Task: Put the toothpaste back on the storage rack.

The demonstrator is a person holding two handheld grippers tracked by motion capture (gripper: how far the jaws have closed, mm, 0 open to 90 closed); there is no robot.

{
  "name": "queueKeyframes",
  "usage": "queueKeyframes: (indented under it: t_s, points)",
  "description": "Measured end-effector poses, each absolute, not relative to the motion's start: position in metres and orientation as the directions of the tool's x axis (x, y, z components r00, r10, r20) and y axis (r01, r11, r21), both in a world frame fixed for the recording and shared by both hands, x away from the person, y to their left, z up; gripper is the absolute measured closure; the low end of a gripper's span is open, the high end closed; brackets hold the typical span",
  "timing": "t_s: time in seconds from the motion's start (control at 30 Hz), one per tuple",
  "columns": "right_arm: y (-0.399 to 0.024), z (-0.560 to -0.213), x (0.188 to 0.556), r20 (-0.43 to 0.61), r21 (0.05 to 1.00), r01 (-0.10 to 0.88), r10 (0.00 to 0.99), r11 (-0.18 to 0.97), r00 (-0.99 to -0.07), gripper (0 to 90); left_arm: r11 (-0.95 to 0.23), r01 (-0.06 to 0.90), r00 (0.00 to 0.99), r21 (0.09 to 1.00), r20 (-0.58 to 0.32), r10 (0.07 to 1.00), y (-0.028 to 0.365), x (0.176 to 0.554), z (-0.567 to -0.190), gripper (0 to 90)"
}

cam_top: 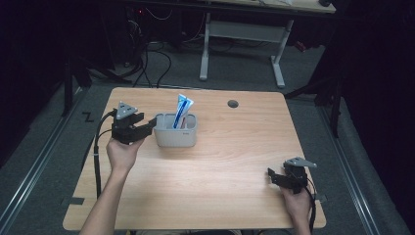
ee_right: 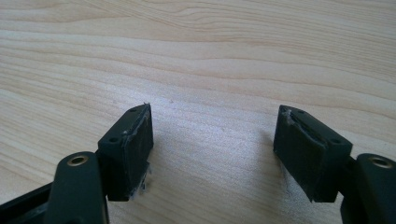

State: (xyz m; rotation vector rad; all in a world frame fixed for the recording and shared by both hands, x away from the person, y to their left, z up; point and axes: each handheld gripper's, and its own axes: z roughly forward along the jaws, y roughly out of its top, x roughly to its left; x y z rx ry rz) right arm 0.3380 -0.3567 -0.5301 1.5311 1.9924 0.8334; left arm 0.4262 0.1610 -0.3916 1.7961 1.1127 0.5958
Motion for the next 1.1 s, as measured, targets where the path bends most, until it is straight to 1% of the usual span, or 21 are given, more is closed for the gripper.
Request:
queueKeyframes:
  t_s: [0.33, 0.5, 0.63, 0.93, 1.1]
  points:
    - [-0.357, -0.53, 0.338, -0.015, 0.72, 0.669, 0.968, 0.185, -0.251, 28.5, -0.168, 0.432, 0.469, 0.886, -0.062, 0.881, 0.169, 0.418, -0.39, 46.2]
    - [-0.357, -0.53, 0.338, -0.015, 0.72, 0.669, 0.968, 0.185, -0.251, 28.5, -0.183, 0.423, 0.46, 0.887, -0.036, 0.887, 0.17, 0.414, -0.391, 45.9]
    - [-0.357, -0.53, 0.338, -0.015, 0.72, 0.669, 0.968, 0.185, -0.251, 28.5, -0.186, 0.42, 0.463, 0.888, -0.033, 0.886, 0.17, 0.41, -0.392, 45.8]
    - [-0.357, -0.53, 0.338, -0.015, 0.72, 0.669, 0.968, 0.185, -0.251, 28.5, -0.167, 0.429, 0.475, 0.888, -0.064, 0.878, 0.176, 0.403, -0.395, 47.9]
    - [-0.357, -0.53, 0.338, -0.015, 0.72, 0.669, 0.968, 0.185, -0.251, 28.5, -0.168, 0.434, 0.471, 0.885, -0.063, 0.88, 0.18, 0.4, -0.396, 47.9]
